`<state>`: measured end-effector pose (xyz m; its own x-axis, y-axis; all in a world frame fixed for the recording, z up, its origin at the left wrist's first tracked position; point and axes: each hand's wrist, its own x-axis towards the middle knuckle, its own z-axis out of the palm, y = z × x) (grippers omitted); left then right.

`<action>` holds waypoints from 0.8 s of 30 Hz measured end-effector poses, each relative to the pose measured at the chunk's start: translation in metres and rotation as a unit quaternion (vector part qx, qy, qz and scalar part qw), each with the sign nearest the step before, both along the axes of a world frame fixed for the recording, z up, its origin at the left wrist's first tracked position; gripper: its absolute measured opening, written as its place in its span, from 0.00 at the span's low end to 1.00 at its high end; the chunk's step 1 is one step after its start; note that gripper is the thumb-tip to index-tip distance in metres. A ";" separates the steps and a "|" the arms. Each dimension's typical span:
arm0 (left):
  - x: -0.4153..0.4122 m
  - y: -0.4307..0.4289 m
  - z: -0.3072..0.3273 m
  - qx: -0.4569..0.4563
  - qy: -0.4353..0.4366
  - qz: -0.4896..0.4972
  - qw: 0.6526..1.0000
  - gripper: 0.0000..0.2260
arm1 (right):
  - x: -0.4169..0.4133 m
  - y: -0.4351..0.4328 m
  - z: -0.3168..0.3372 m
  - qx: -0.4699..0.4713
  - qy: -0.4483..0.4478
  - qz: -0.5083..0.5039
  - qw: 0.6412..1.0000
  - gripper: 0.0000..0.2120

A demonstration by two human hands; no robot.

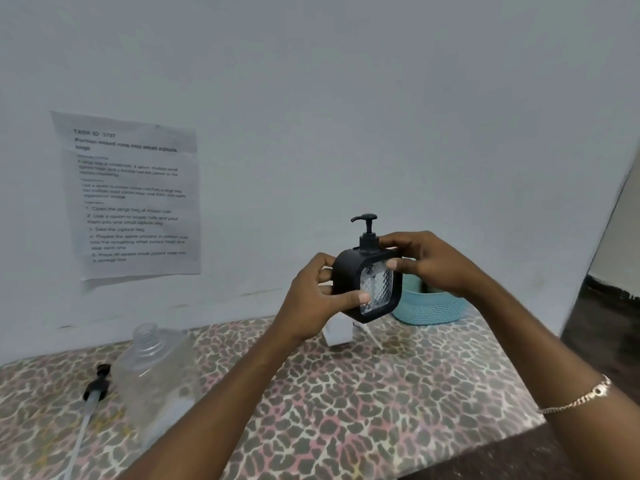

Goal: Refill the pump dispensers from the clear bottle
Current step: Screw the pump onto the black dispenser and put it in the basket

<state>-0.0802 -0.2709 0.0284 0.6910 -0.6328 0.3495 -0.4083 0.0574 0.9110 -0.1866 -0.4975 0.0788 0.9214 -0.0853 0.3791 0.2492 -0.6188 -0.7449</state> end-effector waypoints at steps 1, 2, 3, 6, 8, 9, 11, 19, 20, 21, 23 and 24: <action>0.003 -0.009 0.003 0.000 -0.004 0.001 1.000 0.23 | 0.002 -0.009 0.003 -0.001 -0.003 -0.003 1.000 0.19; 0.006 -0.019 0.007 0.000 -0.010 0.002 1.000 0.23 | 0.005 -0.018 0.006 -0.004 -0.004 -0.010 1.000 0.19; 0.009 -0.029 0.010 0.000 -0.016 0.004 1.000 0.23 | 0.008 -0.026 0.009 -0.007 -0.004 -0.023 1.000 0.19; 0.018 -0.055 0.016 -0.007 -0.019 0.018 1.000 0.24 | 0.015 -0.044 0.020 -0.015 0.000 -0.080 0.997 0.17; 0.023 -0.078 0.020 -0.016 -0.019 0.033 0.999 0.24 | 0.021 -0.057 0.029 -0.053 0.003 -0.134 0.990 0.17; 0.024 -0.087 0.021 -0.020 -0.020 0.043 0.999 0.25 | 0.024 -0.061 0.033 -0.072 0.009 -0.156 0.985 0.17; 0.025 -0.111 0.022 -0.020 -0.025 0.060 0.998 0.25 | 0.032 -0.073 0.038 -0.098 0.022 -0.204 0.974 0.17; 0.012 -0.192 -0.004 0.023 -0.096 0.093 0.991 0.26 | 0.049 -0.093 0.025 0.006 0.055 -0.351 0.935 0.19; 0.010 -0.201 -0.010 0.032 -0.102 0.093 0.990 0.27 | 0.049 -0.094 0.021 0.004 0.067 -0.352 0.934 0.20; 0.010 -0.208 -0.016 0.040 -0.103 0.092 0.990 0.27 | 0.049 -0.096 0.016 -0.008 0.084 -0.349 0.933 0.21; 0.008 -0.219 -0.026 0.045 -0.096 0.092 0.990 0.29 | 0.048 -0.098 0.005 -0.034 0.119 -0.344 0.931 0.21; 0.008 -0.225 -0.032 0.046 -0.094 0.093 0.990 0.30 | 0.048 -0.100 0.001 -0.042 0.132 -0.341 0.930 0.20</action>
<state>-0.0723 -0.4955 -0.0032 0.7274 -0.5357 0.4288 -0.5660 -0.1152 0.8163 -0.1390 -0.5975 0.0794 0.7257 -0.6642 0.1794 -0.4068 -0.6246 -0.6667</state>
